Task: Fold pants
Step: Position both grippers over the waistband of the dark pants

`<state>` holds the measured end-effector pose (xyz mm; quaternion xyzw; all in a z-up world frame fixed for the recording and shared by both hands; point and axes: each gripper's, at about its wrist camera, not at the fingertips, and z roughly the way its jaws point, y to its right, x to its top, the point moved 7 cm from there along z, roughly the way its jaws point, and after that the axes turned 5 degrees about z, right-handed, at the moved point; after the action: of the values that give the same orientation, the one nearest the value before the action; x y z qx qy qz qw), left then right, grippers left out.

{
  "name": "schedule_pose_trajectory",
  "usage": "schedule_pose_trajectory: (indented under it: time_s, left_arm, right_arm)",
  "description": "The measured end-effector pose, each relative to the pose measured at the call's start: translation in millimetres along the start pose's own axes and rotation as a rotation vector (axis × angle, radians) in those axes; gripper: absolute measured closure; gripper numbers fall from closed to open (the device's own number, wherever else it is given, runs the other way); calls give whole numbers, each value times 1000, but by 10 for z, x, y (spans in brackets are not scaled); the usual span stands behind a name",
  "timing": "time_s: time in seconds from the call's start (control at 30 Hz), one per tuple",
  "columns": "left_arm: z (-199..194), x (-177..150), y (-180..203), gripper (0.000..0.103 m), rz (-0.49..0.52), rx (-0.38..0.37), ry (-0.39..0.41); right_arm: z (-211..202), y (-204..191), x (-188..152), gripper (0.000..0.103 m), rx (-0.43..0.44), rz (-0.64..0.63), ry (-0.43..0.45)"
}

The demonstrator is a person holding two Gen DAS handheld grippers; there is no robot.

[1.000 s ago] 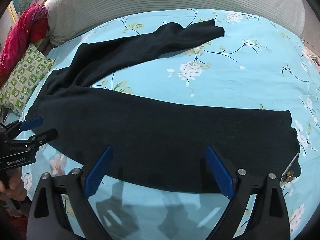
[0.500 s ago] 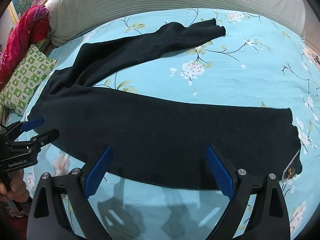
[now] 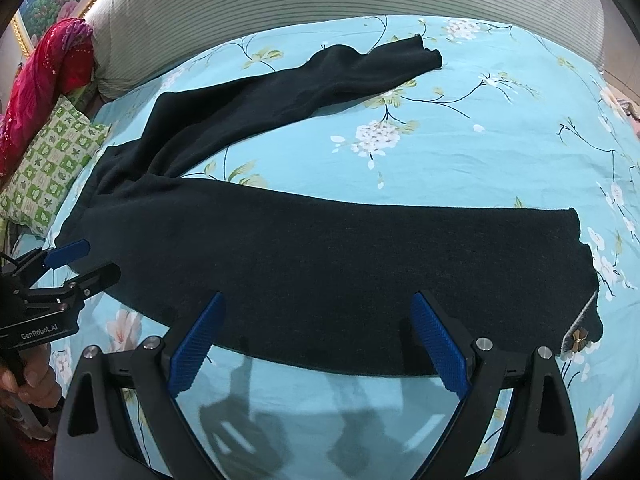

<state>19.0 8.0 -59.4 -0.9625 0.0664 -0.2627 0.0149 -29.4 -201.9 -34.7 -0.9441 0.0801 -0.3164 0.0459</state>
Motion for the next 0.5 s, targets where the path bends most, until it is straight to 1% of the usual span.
schedule_pose_trajectory:
  time_s: [0.5]
  left_arm:
    - [24,19,-5,22,2,-4,-8]
  right_arm:
    - [5,10,0,9,1,1,-3]
